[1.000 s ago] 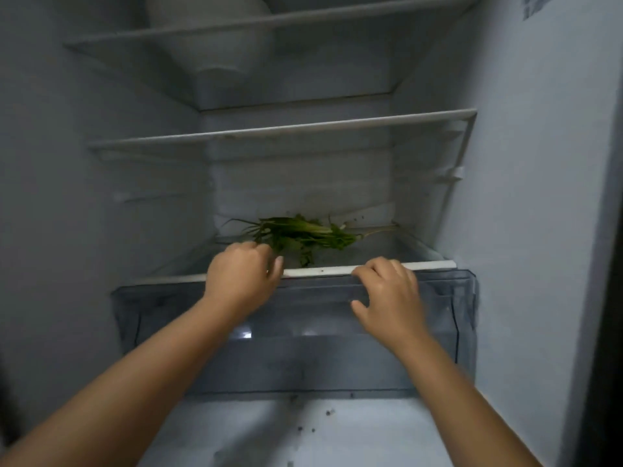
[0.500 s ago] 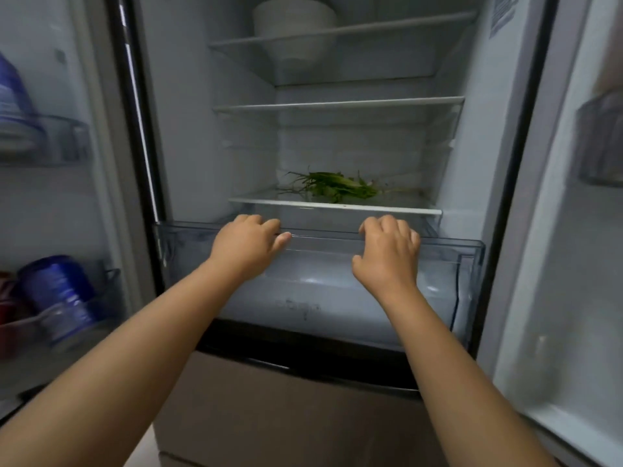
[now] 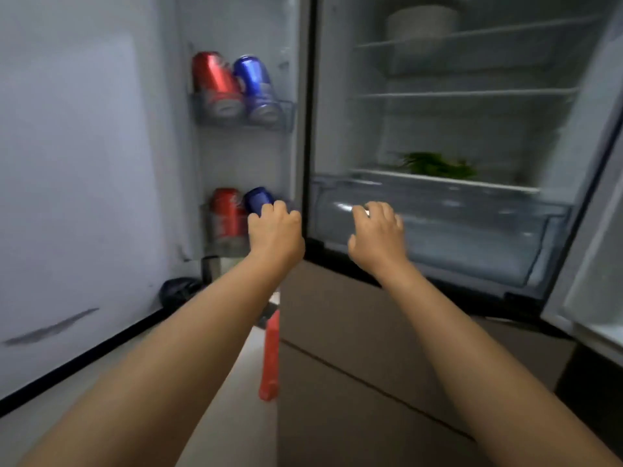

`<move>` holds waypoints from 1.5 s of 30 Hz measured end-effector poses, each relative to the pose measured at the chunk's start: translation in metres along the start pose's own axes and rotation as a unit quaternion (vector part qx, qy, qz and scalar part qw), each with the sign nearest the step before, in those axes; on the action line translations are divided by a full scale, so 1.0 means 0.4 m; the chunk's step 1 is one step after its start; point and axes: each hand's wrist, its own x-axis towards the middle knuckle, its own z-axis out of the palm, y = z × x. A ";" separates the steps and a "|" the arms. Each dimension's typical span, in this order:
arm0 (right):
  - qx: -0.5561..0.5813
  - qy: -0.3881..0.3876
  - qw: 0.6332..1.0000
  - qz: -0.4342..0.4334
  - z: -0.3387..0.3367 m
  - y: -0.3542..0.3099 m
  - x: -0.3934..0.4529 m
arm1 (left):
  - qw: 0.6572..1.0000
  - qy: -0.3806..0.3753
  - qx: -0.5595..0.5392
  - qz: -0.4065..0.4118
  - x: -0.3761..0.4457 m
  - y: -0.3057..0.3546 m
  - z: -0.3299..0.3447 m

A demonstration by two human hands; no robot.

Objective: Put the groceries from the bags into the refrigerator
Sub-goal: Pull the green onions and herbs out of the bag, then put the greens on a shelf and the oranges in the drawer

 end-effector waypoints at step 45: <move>0.109 -0.568 0.763 -0.287 1.043 -2.701 -0.616 | 0.787 -0.431 -0.018 -0.441 -1.234 -2.751 0.295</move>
